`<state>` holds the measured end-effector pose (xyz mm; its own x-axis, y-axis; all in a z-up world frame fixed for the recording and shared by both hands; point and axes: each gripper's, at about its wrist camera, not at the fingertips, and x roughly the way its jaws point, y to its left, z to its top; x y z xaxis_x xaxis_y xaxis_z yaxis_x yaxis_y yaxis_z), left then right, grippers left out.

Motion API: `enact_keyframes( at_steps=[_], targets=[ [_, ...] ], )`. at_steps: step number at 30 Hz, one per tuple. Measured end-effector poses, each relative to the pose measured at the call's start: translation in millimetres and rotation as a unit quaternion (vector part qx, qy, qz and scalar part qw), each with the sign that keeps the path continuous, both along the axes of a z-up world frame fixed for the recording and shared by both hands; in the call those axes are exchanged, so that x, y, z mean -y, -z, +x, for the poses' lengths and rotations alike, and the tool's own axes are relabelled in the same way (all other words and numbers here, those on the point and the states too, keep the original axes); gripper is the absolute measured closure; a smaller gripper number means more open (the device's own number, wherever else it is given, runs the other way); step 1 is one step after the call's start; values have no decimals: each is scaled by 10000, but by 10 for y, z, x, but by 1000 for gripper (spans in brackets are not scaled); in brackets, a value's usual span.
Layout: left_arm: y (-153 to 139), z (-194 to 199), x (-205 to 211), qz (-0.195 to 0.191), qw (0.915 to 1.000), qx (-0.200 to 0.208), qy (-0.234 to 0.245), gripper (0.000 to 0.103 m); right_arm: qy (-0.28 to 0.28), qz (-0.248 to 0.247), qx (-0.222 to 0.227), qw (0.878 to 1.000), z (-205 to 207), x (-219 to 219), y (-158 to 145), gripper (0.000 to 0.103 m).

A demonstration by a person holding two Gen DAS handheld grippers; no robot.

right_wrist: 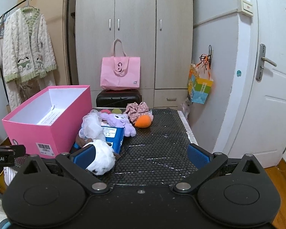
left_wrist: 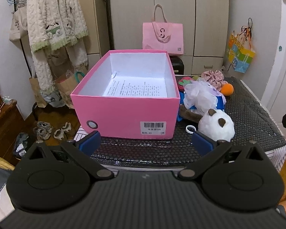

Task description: Organize soft objects

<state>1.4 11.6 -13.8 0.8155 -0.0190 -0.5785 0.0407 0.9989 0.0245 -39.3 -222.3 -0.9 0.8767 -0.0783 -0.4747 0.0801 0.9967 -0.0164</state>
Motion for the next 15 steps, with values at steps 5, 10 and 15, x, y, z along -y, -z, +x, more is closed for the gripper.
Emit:
enact_keyframes(
  at_steps=[5,10,15],
  targets=[
    [-4,7,1,14,10000,-17,-28,0,-17,-23,-10,10000,4,-26,0,0],
    [-17,8,-8,18,10000,19,-67,0,-19,-40,10,10000,8,-24,-3,0],
    [-26,4,-5,62,10000,2,-30,0,12,-30,5,10000,-1,-22,11,0]
  ],
)
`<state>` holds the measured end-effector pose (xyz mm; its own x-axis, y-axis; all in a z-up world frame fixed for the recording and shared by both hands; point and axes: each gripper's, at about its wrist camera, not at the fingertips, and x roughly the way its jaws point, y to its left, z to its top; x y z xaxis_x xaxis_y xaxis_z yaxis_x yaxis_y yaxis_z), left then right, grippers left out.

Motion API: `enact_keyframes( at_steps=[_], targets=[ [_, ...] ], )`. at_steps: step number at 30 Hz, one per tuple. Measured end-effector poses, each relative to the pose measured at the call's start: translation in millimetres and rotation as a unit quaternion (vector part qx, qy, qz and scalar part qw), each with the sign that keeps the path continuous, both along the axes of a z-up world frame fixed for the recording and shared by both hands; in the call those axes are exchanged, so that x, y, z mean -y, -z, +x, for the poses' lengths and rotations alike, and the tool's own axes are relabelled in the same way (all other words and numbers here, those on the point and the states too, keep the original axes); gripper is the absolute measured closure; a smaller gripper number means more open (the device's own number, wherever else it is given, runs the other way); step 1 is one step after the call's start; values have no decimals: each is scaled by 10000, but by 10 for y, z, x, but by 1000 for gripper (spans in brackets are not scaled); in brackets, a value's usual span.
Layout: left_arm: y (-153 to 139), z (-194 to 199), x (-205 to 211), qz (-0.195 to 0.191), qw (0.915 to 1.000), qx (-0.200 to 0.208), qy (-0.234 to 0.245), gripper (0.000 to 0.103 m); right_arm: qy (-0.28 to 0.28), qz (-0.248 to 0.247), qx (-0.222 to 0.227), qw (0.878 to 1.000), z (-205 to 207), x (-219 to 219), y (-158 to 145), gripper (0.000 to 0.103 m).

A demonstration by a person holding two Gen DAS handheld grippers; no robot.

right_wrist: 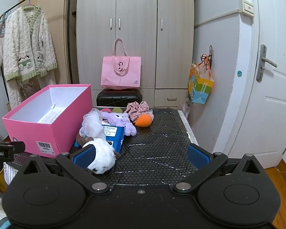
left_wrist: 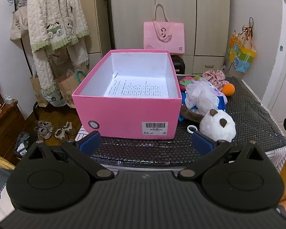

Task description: Organize soft objects

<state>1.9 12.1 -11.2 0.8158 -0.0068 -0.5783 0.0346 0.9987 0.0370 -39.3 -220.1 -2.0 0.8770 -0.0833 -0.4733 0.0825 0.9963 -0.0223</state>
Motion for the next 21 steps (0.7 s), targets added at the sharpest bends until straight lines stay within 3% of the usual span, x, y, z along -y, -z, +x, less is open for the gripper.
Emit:
enact_keyframes(
  at_steps=[4,21],
  targets=[
    [-16,-37,6,76,9996,194,-190,0,13,39,18,10000,-6,10,2,0],
    [2,-74,37,144,9994,319,-22,0,-316,134,-4,9994,-82,1,5,0]
  ],
)
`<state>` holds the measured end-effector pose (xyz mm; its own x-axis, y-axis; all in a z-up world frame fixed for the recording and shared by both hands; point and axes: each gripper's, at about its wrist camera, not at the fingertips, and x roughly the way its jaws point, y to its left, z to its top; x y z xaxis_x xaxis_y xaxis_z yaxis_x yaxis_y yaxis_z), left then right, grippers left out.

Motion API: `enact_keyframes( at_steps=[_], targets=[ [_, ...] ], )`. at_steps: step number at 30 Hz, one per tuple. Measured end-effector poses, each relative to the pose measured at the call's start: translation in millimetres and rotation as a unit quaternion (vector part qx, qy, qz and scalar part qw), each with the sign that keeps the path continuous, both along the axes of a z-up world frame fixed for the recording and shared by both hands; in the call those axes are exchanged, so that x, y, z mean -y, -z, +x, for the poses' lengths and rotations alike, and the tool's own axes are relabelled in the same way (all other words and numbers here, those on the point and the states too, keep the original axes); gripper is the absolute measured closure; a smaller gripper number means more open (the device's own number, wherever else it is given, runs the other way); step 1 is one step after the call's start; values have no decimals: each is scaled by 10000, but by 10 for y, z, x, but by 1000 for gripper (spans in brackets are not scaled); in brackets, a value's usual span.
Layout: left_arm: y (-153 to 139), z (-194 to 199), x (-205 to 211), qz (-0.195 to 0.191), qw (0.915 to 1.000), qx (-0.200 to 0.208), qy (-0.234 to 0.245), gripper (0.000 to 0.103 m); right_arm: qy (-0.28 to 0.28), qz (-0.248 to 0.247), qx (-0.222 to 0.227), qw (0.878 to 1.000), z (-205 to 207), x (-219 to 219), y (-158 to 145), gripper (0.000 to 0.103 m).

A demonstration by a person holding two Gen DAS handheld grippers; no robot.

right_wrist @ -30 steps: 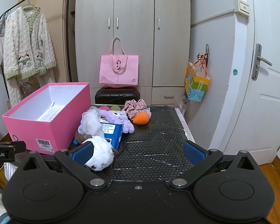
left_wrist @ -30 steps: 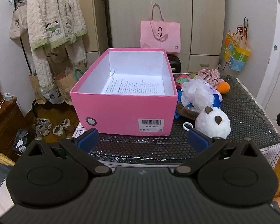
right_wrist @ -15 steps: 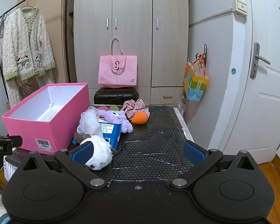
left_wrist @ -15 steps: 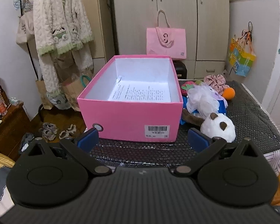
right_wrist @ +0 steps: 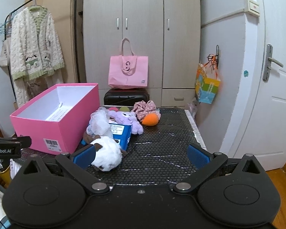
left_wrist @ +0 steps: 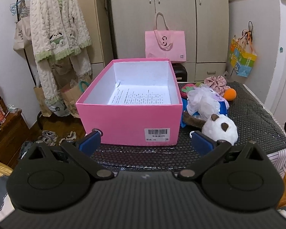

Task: Organize soft objects
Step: 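Reach the left gripper to the white plush toy and close on it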

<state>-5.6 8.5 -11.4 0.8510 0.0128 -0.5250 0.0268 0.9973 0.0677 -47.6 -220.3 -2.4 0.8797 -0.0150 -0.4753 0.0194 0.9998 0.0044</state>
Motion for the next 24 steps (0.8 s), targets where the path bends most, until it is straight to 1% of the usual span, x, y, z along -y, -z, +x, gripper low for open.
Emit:
enact_keyframes(
  at_steps=[2,4,6,8,9,10,12,15,17,19,20,24],
  targets=[
    [4,4,0,-21,10000,35,43,0,-70,48,28,10000,-18,14,-7,0],
    [11,15,-4,-131,9997,97,176,0,-192,147,63,9997,-25,51,-3,0],
    [9,40,5,-355,9983,153,427,0,-383,322,66,9987,1,98,10,0],
    [9,94,27,-580,9962,108,644,0,-539,545,149,9969,27,162,51,0],
    [15,130,51,-654,9951,70,743,0,-588,581,201,9964,42,185,74,0],
    [28,158,81,-677,9943,48,827,0,-632,576,261,9960,58,194,97,0],
    [66,207,166,-590,9934,52,982,0,-705,491,392,9955,95,219,153,0],
    [155,251,286,-456,9912,193,1227,0,-952,425,589,9928,177,267,289,0],
    [231,311,359,-468,9885,135,1432,0,-1045,486,538,9919,269,301,400,0],
    [306,390,413,-603,9849,0,1622,0,-1126,556,357,9914,382,307,523,0],
    [332,414,445,-674,9834,-56,1684,3,-1155,520,285,9915,429,292,582,0],
    [425,563,529,-788,9802,-181,1809,3,-1385,328,84,9898,574,251,766,0]
  ],
)
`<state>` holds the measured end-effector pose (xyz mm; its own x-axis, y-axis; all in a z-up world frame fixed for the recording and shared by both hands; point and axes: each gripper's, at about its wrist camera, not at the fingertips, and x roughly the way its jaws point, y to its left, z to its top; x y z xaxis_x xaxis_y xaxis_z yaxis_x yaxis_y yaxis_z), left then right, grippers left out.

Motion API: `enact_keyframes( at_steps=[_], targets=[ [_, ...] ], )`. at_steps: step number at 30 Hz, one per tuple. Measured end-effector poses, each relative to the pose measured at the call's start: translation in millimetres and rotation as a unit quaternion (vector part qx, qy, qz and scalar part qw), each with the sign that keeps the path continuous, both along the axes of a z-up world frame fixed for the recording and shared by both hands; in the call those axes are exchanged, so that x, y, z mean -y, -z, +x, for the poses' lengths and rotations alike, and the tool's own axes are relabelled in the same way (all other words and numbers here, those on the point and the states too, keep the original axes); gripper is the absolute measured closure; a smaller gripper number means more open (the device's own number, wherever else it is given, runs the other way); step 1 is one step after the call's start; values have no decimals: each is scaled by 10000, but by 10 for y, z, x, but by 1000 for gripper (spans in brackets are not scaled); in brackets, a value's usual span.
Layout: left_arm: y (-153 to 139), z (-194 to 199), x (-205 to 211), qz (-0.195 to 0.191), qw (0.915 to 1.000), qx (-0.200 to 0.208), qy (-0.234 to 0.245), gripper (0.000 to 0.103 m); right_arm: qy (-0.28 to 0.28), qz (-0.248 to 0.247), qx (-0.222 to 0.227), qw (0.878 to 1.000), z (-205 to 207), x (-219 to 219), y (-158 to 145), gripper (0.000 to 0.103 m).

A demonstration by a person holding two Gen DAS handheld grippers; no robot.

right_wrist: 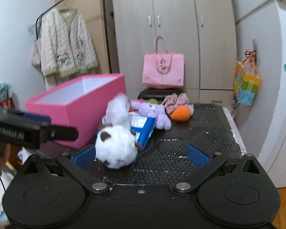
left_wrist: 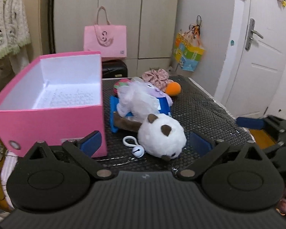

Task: Organize soft objects
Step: 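Reach the left gripper to the white plush toy and close on it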

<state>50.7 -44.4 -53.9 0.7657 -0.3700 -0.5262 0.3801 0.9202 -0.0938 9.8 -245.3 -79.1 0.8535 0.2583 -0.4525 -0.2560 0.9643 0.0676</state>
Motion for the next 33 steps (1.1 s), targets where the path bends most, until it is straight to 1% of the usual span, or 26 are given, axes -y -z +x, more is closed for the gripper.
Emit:
enact_keyframes(
  at_steps=[3,6,7,9,11,12,13,14,17,21,23,26,28,29,31,33],
  targets=[
    [38,45,57,-138,9997,-7,204,3,-155,-135,-133,9997,114,0,156,0],
    [78,109,132,-170,9992,37,349,3,-474,33,-226,9986,189,10,248,1],
    [98,129,170,-147,9992,85,368,4,-598,71,-230,9979,207,-7,269,1],
    [137,149,240,-71,9990,212,383,9,-780,-1,-128,9969,227,-81,313,1],
    [189,175,321,48,9984,353,442,10,-917,-63,5,9958,269,-168,401,1],
    [217,211,359,91,9984,329,456,13,-915,-85,29,9958,298,-217,459,4],
    [238,250,378,99,9987,265,436,15,-871,-130,42,9961,336,-272,495,9],
    [258,294,390,76,9988,204,439,17,-848,-151,74,9963,363,-301,516,11],
    [286,410,380,-19,9991,8,416,18,-889,-26,268,9957,421,-326,528,11],
    [365,547,364,-174,9983,-349,433,18,-937,131,53,9955,559,-298,572,11],
    [414,593,357,-232,9973,-527,449,18,-916,177,-56,9956,603,-273,617,13],
    [500,631,370,-187,9969,-678,365,18,-895,296,-36,9955,600,-233,633,18],
    [514,626,358,-278,9961,-733,406,25,-970,386,-26,9945,579,-222,621,30],
    [510,616,352,-308,9958,-746,422,26,-1007,405,-38,9941,567,-228,617,33],
    [507,595,352,-286,9958,-752,435,27,-966,273,-49,9949,552,-281,603,36],
    [510,589,332,-328,9949,-852,427,27,-923,185,-43,9955,508,-325,560,37]
  ],
)
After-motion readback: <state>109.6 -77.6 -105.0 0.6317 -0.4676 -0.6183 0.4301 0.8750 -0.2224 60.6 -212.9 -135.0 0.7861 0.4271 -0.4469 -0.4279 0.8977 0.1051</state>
